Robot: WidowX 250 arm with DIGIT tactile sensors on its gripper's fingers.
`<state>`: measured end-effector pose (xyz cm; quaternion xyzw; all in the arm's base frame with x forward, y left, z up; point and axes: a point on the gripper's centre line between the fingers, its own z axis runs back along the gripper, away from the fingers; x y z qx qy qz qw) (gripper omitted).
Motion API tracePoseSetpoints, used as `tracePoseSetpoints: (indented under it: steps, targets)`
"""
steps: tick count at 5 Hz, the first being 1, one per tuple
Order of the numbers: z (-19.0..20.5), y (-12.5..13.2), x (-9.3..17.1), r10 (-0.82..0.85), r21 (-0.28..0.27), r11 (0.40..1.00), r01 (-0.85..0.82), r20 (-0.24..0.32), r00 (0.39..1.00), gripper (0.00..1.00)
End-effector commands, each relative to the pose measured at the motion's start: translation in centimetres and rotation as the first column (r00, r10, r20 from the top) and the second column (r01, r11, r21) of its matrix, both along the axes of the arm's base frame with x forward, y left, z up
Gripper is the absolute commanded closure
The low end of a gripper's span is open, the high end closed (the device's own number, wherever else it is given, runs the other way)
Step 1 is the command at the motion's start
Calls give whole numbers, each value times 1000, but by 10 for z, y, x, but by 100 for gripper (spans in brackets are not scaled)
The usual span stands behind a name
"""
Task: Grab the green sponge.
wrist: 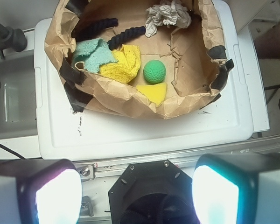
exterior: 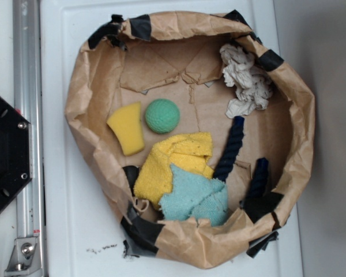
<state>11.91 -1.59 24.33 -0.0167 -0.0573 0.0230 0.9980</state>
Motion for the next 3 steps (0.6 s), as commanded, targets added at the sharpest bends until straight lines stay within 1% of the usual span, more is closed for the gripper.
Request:
tracePoseSetpoints:
  steps: [1,2,3]
  targets:
    - [0,0,0,0,0,1000,0,0,1000,0]
    - [-11,-1,40,54,-7,999,-54,-6,999,0]
    - [-36,7,77,115,-37,992,-117,-49,992,0]
